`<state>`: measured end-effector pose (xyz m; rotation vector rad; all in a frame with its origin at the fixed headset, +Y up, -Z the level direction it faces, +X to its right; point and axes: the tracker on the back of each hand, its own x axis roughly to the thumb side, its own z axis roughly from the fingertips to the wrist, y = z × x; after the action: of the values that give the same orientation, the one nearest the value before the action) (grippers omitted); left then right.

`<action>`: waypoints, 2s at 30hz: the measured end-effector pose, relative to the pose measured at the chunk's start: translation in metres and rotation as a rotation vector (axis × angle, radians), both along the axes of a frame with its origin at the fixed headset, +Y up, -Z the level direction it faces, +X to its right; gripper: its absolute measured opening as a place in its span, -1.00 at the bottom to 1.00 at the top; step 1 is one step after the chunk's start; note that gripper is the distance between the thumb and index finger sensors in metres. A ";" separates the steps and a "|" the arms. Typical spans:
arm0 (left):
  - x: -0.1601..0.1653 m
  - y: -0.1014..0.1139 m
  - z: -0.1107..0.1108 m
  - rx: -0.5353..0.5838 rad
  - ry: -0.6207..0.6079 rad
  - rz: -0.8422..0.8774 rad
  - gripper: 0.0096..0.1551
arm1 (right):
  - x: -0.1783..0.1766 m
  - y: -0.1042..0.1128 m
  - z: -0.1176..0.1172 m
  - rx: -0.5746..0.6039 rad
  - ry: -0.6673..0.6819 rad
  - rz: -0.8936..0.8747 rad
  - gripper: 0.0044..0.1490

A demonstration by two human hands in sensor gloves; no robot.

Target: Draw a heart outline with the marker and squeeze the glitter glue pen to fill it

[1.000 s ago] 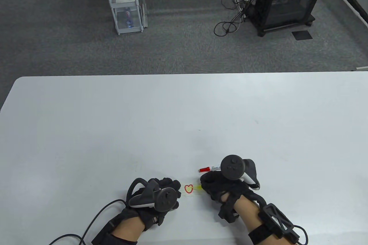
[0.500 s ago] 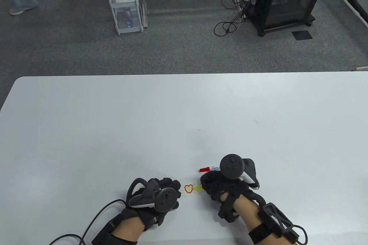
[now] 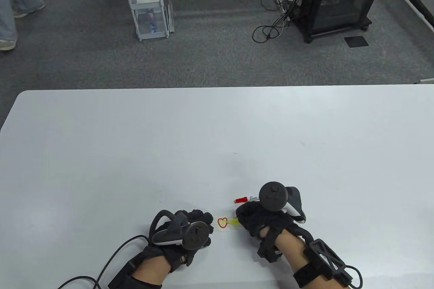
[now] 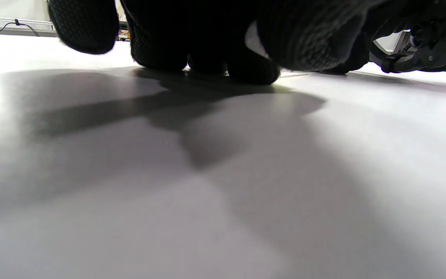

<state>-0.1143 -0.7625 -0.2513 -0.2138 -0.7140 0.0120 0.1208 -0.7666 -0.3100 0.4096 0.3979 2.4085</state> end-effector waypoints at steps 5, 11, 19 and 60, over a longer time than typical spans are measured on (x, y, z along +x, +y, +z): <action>0.000 0.000 0.000 0.000 0.000 0.000 -0.49 | 0.000 0.000 0.000 -0.002 0.005 -0.004 -0.47; 0.000 0.000 0.000 0.000 0.000 0.001 -0.49 | 0.001 0.000 0.000 -0.013 0.002 -0.017 -0.47; 0.000 0.000 0.000 0.001 0.000 0.001 -0.49 | 0.005 -0.002 0.001 -0.025 -0.010 -0.067 -0.42; 0.000 0.000 0.000 -0.003 0.000 0.003 -0.49 | -0.001 0.002 0.006 0.035 0.038 0.005 -0.44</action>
<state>-0.1147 -0.7622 -0.2514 -0.2154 -0.7146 0.0159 0.1193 -0.7643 -0.3039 0.4710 0.3748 2.4186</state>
